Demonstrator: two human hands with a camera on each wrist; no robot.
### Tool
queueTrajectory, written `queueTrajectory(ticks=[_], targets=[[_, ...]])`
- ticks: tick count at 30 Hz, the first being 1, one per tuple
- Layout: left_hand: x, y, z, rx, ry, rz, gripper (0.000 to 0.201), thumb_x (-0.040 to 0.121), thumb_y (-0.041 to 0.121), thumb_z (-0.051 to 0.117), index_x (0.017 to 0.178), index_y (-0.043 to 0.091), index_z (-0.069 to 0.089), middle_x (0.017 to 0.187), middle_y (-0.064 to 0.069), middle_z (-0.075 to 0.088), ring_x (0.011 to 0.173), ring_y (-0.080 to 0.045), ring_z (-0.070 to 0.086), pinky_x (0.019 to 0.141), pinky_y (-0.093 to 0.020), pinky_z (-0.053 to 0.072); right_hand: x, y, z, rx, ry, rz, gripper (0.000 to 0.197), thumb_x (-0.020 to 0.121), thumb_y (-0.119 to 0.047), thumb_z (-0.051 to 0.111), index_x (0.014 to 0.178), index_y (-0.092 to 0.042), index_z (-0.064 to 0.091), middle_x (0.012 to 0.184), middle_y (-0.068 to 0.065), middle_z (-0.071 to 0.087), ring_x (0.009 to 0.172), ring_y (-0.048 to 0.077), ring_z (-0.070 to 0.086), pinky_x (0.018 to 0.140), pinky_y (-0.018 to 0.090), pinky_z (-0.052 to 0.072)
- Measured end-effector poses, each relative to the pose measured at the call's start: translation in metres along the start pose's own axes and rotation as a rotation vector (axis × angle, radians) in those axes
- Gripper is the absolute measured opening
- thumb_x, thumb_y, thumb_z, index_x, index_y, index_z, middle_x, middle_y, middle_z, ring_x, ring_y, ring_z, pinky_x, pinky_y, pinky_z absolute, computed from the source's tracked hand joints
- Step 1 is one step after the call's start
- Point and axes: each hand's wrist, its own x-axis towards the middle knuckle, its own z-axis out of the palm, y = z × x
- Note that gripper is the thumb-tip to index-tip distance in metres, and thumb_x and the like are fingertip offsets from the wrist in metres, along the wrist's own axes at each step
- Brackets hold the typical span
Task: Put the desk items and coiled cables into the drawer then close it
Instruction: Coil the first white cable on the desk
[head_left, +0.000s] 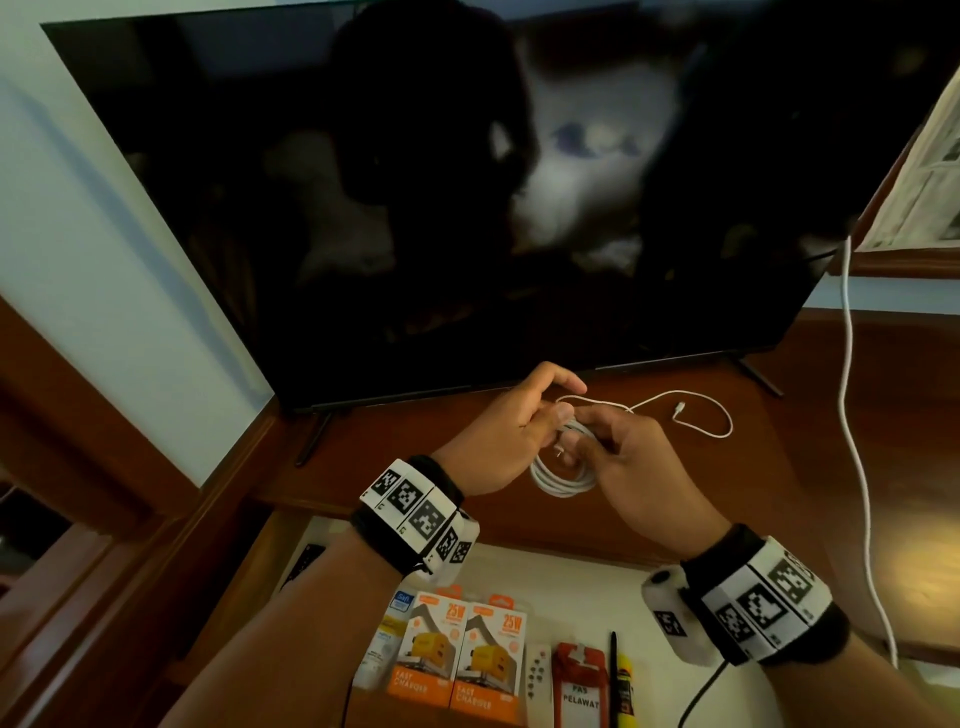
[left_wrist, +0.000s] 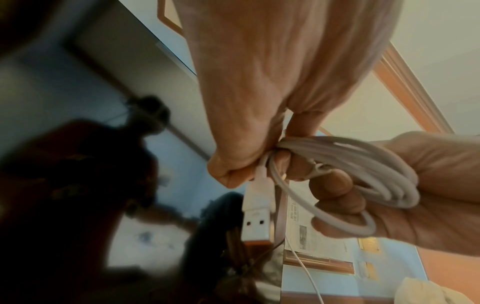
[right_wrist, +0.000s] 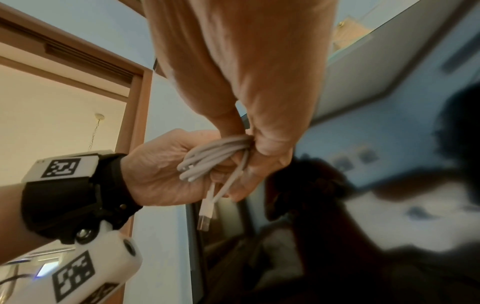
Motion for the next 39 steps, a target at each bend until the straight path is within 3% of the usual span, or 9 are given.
queueTrajectory(ticks=[2, 5, 10, 15, 20, 27, 32, 36, 39], targets=[[-0.001, 0.0, 0.001, 0.015, -0.006, 0.018, 0.022, 0.111, 0.022, 0.043, 0.132, 0.026, 0.046, 0.085, -0.014, 0.072, 0.077, -0.033, 0.069, 0.079, -0.054, 0.057, 0.002, 0.001, 0.0, -0.005, -0.03, 0.02, 0.015, 0.102, -0.017, 0.058, 0.095, -0.025, 0.069, 0.076, 0.0, 0.072, 0.07, 0.013, 0.068, 0.067, 0.036, 0.056], [-0.003, 0.0, 0.003, 0.017, 0.001, 0.038, 0.019, 0.111, 0.013, 0.042, 0.129, 0.018, 0.047, 0.073, 0.005, 0.066, 0.066, -0.003, 0.061, 0.066, -0.022, 0.047, 0.006, 0.003, -0.001, -0.038, -0.074, 0.04, 0.018, 0.103, -0.019, 0.057, 0.09, -0.026, 0.067, 0.076, 0.0, 0.073, 0.07, 0.02, 0.069, 0.07, 0.046, 0.056], [-0.002, -0.005, 0.004, -0.002, 0.035, 0.01, 0.019, 0.11, 0.019, 0.046, 0.129, 0.017, 0.047, 0.079, 0.0, 0.063, 0.069, -0.002, 0.058, 0.068, -0.015, 0.045, 0.007, 0.007, 0.001, -0.091, -0.042, 0.005, 0.019, 0.102, -0.023, 0.058, 0.088, -0.029, 0.069, 0.076, 0.001, 0.069, 0.068, 0.026, 0.065, 0.063, 0.045, 0.054], [-0.01, -0.024, 0.001, -0.143, 0.066, -0.137, 0.024, 0.108, 0.029, 0.05, 0.125, 0.013, 0.059, 0.096, -0.006, 0.066, 0.082, -0.016, 0.065, 0.081, -0.047, 0.054, 0.008, 0.015, 0.0, -0.125, 0.197, 0.008, 0.015, 0.1, -0.015, 0.06, 0.088, -0.018, 0.07, 0.068, 0.002, 0.065, 0.053, 0.011, 0.055, 0.05, 0.025, 0.042], [-0.025, -0.036, -0.001, -0.102, 0.075, -0.201, 0.022, 0.106, 0.013, 0.054, 0.117, 0.009, 0.073, 0.089, -0.009, 0.069, 0.083, -0.014, 0.065, 0.077, -0.03, 0.054, 0.004, 0.017, -0.002, -0.288, 0.288, -0.116, 0.014, 0.098, -0.01, 0.063, 0.109, -0.008, 0.072, 0.074, -0.01, 0.065, 0.054, -0.003, 0.057, 0.053, 0.007, 0.041], [-0.025, -0.013, 0.003, -0.203, 0.274, -0.314, 0.011, 0.099, 0.011, 0.066, 0.101, 0.006, 0.076, 0.077, -0.006, 0.075, 0.067, -0.016, 0.067, 0.059, -0.024, 0.051, 0.007, 0.031, 0.011, -0.713, 0.222, -0.149, 0.029, 0.086, -0.004, 0.065, 0.114, -0.002, 0.069, 0.095, 0.019, 0.071, 0.077, 0.035, 0.069, 0.062, 0.041, 0.06], [-0.025, -0.01, 0.035, -0.449, 0.439, -0.394, 0.015, 0.09, 0.01, 0.077, 0.102, 0.001, 0.072, 0.085, -0.014, 0.079, 0.07, -0.025, 0.074, 0.061, -0.029, 0.057, 0.01, 0.022, 0.018, -0.756, 0.137, -0.207, 0.025, 0.086, -0.019, 0.063, 0.104, -0.005, 0.073, 0.093, 0.013, 0.072, 0.079, 0.03, 0.068, 0.063, 0.041, 0.06], [-0.021, -0.028, 0.046, -0.26, 0.596, -0.353, 0.016, 0.083, 0.021, 0.087, 0.083, 0.01, 0.075, 0.077, -0.008, 0.076, 0.058, -0.019, 0.064, 0.052, -0.028, 0.05, 0.012, 0.021, 0.016, -0.517, 0.154, -0.137, 0.014, 0.096, -0.015, 0.061, 0.093, -0.014, 0.074, 0.076, -0.002, 0.072, 0.057, 0.009, 0.062, 0.053, 0.015, 0.047], [-0.019, -0.042, 0.045, -0.099, 0.64, -0.273, 0.028, 0.076, 0.027, 0.091, 0.067, 0.013, 0.067, 0.065, -0.004, 0.067, 0.058, -0.016, 0.058, 0.061, -0.037, 0.051, 0.008, 0.017, 0.017, -0.228, 0.2, -0.056, 0.011, 0.095, -0.01, 0.066, 0.092, -0.012, 0.077, 0.077, 0.0, 0.075, 0.067, 0.012, 0.069, 0.061, 0.025, 0.056]])
